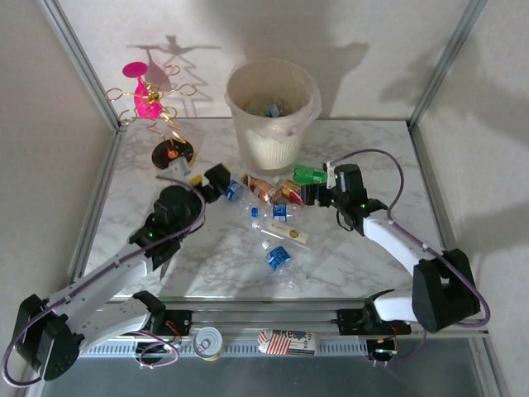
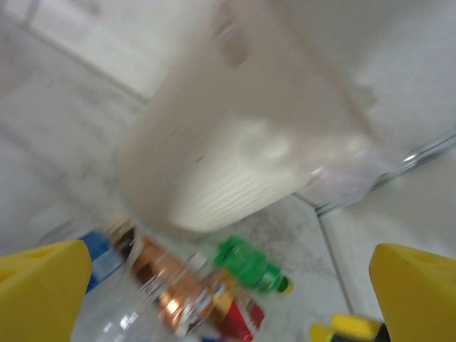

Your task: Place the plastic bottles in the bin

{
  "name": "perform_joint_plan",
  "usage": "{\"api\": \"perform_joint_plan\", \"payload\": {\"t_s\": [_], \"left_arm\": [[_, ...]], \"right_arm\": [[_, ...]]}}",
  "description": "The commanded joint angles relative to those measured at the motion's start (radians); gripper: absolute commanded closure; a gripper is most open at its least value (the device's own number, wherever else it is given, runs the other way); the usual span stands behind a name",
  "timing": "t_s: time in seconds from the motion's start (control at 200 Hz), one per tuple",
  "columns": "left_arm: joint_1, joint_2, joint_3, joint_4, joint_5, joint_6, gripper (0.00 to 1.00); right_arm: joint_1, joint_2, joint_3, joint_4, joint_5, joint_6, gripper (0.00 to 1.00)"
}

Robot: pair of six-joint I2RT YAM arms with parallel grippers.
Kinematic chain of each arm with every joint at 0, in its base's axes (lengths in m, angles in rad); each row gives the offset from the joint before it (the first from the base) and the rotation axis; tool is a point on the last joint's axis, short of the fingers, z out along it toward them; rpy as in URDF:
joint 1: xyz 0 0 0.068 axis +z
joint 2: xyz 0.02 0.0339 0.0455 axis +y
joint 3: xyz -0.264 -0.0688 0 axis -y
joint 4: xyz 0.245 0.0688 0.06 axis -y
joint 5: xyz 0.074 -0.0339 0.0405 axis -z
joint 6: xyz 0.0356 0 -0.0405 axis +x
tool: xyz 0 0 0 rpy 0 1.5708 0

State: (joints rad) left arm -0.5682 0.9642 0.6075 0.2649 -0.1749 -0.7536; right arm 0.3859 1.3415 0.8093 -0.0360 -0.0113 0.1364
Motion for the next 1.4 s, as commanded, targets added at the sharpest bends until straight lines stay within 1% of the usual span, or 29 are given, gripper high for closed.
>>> {"api": "perform_joint_plan", "payload": {"t_s": [0.0, 0.095, 0.19, 0.401, 0.491, 0.556, 0.756, 0.781, 0.876, 0.997, 1.397], "left_arm": [[-0.008, -0.055, -0.118, 0.024, -0.022, -0.177, 0.00], [-0.020, -0.068, -0.215, 0.056, -0.001, -0.275, 0.00], [-0.036, -0.056, -0.250, 0.100, 0.002, -0.309, 0.00], [-0.050, -0.006, -0.171, 0.073, -0.008, -0.248, 0.00], [-0.053, 0.009, -0.148, 0.069, -0.008, -0.234, 0.00], [-0.057, 0.017, -0.146, 0.071, -0.006, -0.235, 0.00], [-0.067, 0.021, -0.158, 0.066, -0.001, -0.240, 0.00], [-0.067, 0.019, -0.159, 0.041, -0.001, -0.240, 0.00], [-0.068, 0.017, -0.164, 0.032, -0.010, -0.245, 0.00], [-0.069, 0.023, -0.163, 0.041, -0.020, -0.248, 0.00], [-0.078, 0.106, -0.123, 0.057, -0.006, -0.258, 0.00]], "right_arm": [[-0.015, 0.061, 0.086, -0.023, -0.069, -0.110, 0.01], [-0.022, 0.133, 0.163, -0.057, -0.063, -0.163, 0.01], [-0.033, 0.214, 0.250, -0.107, -0.076, -0.215, 0.01], [-0.051, 0.392, 0.420, -0.174, -0.074, -0.313, 0.01], [-0.063, 0.471, 0.501, -0.198, -0.112, -0.326, 0.01], [-0.068, 0.524, 0.555, -0.219, -0.139, -0.326, 0.01], [-0.069, 0.656, 0.663, -0.279, -0.134, -0.355, 0.01], [-0.069, 0.668, 0.670, -0.287, -0.132, -0.358, 0.01], [-0.071, 0.686, 0.678, -0.304, -0.132, -0.362, 0.01], [-0.075, 0.666, 0.646, -0.283, -0.171, -0.351, 0.01], [-0.099, 0.533, 0.424, -0.200, -0.177, -0.270, 0.01]]}}
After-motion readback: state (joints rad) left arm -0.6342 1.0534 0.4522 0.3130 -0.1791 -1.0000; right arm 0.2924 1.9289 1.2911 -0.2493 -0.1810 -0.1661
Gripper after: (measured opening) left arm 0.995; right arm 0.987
